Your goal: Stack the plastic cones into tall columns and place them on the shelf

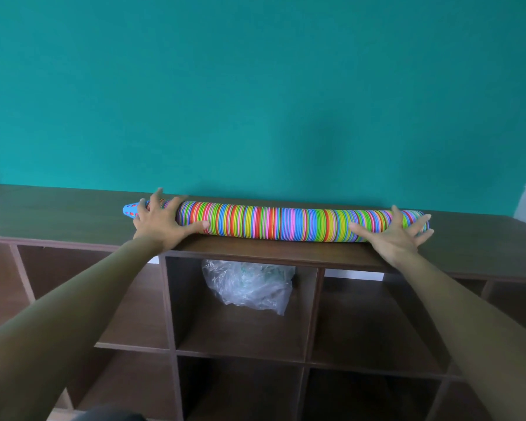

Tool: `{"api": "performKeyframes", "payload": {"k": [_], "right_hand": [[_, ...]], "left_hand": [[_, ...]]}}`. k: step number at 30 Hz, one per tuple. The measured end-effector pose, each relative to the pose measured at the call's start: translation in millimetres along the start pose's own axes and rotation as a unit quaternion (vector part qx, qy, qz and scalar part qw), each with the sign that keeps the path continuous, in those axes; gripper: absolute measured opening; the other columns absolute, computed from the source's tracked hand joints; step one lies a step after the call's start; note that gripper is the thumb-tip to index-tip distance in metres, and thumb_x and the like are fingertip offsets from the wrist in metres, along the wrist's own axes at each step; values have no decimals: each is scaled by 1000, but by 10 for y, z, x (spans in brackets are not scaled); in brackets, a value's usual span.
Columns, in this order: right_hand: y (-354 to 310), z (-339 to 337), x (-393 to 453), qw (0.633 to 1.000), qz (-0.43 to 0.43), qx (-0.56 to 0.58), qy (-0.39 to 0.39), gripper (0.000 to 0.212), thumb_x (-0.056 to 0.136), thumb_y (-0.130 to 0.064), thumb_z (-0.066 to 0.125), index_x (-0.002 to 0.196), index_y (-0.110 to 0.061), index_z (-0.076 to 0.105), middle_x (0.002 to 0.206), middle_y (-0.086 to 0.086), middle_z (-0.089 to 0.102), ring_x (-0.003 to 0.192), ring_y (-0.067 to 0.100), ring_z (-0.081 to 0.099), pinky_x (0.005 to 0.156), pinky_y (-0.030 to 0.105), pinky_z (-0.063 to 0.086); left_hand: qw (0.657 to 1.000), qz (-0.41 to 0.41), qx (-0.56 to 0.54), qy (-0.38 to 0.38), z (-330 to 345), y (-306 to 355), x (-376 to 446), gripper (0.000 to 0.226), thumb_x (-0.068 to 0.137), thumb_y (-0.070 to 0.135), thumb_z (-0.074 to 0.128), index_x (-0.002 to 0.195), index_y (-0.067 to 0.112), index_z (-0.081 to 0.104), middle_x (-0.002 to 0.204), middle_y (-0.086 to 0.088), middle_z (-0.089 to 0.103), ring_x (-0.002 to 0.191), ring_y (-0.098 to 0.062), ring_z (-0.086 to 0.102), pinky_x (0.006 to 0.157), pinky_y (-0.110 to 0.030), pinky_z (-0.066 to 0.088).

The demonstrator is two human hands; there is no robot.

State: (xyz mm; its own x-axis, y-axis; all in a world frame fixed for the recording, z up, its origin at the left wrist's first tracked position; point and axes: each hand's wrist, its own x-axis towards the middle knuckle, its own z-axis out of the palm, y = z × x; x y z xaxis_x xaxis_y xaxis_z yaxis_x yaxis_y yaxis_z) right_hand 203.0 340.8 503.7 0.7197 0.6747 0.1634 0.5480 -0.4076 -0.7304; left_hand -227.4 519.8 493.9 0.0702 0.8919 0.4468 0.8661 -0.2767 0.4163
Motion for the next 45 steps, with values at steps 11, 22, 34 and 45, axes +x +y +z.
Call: {"api": "performKeyframes", "payload": {"k": [11,22,34,45], "right_hand": [[-64,188,485,1000,7,11,15,130,57,-85,72,160,-38,8,162,11,-32,149,45,-25,123,51,3],[-99,476,1502,999,20,8,37,130,57,-86,71,160,-38,7,162,10,-32,149,45,-23,122,54,5],[-129,764,2349,995,5,-27,97,114,62,-90,59,156,-35,26,166,12,-17,149,46,-20,122,55,2],[-191,956,1779,989,-103,-105,-28,104,88,-58,65,159,-34,-6,165,2,-24,153,27,-19,123,48,4]], "left_hand": [[999,32,39,-9,399,151,474,118,42,110,29,144,51,33,157,-1,31,148,-47,3,116,-70,12],[998,48,28,2,1137,497,1427,119,40,110,28,142,49,37,156,-2,34,146,-47,6,116,-68,15],[996,70,29,46,1565,503,2007,108,53,101,39,147,49,31,158,-9,31,148,-43,11,114,-70,18],[986,154,-11,59,1420,918,1503,81,80,66,52,149,30,32,142,-12,31,136,-37,29,110,-60,28]]}}
